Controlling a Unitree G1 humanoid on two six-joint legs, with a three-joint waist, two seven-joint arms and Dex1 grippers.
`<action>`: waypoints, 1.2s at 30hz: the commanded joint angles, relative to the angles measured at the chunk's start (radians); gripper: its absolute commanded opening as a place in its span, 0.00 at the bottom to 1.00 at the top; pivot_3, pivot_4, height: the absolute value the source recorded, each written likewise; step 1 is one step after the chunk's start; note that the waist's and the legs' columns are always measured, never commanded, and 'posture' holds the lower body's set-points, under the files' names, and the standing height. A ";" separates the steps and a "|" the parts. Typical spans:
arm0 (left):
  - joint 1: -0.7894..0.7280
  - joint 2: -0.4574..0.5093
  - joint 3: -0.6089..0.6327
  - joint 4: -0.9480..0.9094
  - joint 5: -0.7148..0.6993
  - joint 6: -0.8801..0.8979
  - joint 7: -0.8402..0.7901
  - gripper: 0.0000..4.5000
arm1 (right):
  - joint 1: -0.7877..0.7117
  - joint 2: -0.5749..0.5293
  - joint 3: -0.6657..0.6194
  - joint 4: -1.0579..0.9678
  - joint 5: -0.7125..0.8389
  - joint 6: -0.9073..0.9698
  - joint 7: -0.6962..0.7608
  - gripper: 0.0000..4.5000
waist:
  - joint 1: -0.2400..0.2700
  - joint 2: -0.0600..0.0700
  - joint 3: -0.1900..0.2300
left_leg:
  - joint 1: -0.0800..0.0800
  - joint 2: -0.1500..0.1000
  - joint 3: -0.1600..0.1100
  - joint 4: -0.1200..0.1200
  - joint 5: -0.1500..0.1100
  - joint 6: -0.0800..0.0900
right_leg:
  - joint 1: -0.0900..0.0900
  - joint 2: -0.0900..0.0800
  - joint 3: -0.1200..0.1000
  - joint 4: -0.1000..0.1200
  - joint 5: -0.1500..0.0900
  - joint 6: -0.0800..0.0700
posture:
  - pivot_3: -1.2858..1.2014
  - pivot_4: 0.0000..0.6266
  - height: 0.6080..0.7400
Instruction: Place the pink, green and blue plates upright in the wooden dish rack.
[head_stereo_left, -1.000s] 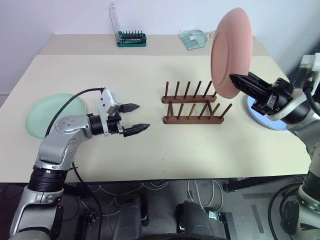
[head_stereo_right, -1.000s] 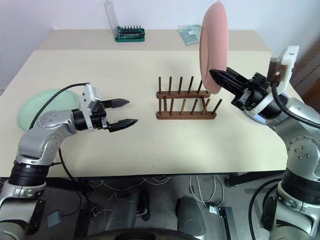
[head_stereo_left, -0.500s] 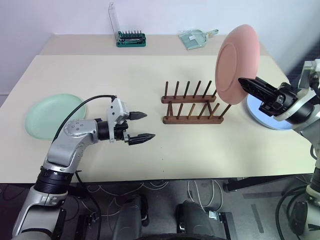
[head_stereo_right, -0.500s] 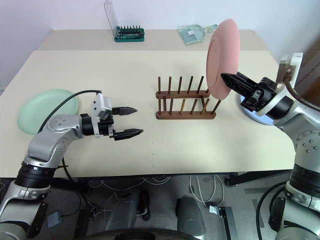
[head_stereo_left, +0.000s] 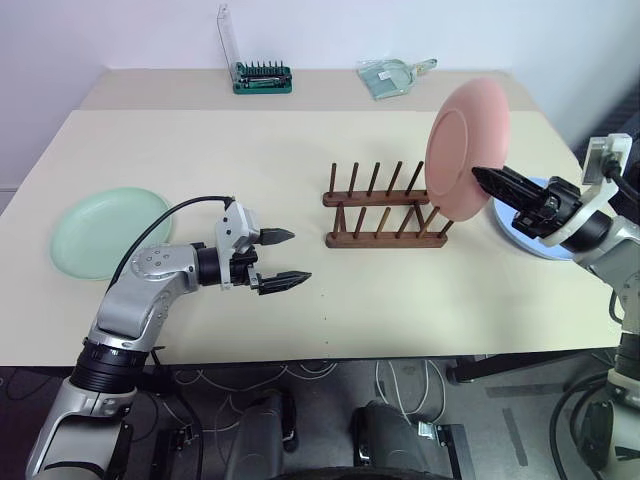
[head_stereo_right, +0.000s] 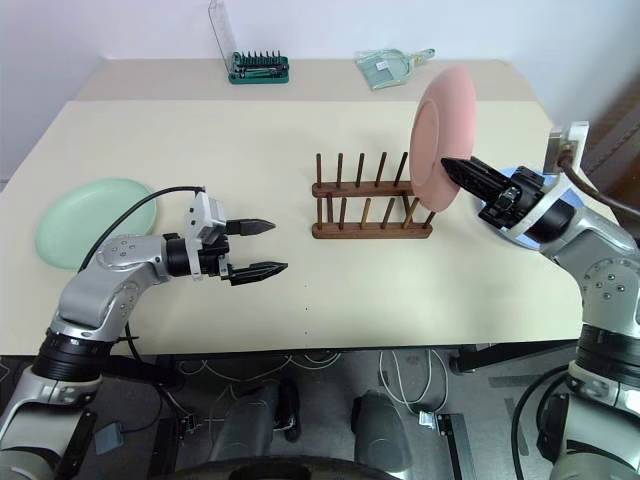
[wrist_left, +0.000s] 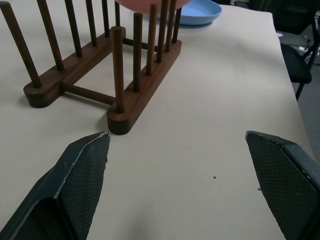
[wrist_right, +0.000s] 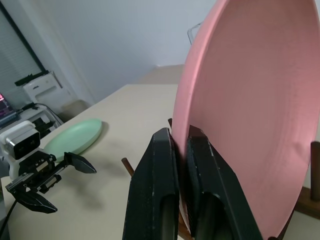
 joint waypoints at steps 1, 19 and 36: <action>-0.009 -0.006 0.004 -0.030 0.002 -0.016 -0.001 0.99 | -0.032 0.004 -0.003 0.022 0.009 -0.003 0.000 0.00 | 0.000 0.000 0.000 | 0.000 0.000 0.000 0.000 0.000 0.000 | 0.000 0.000 0.000 0.000 0.000 0.000 | 0.52 0.24 0.94; -0.020 -0.022 0.058 -0.002 0.001 -0.027 0.033 1.00 | -0.053 -0.039 -0.055 0.024 -0.148 -0.199 -0.118 0.99 | 0.000 0.001 0.001 | 0.000 0.000 0.000 0.000 0.000 0.000 | 0.000 0.000 0.000 0.000 0.000 0.000 | 0.52 0.24 0.94; -0.069 -0.022 0.199 0.060 0.030 -0.027 0.205 1.00 | -0.093 -0.152 0.330 -0.429 -0.348 -0.253 -0.057 0.99 | -0.003 0.002 0.000 | 0.000 0.000 0.000 0.000 0.000 0.000 | -0.001 -0.001 0.000 0.000 0.000 0.000 | 0.52 0.24 0.94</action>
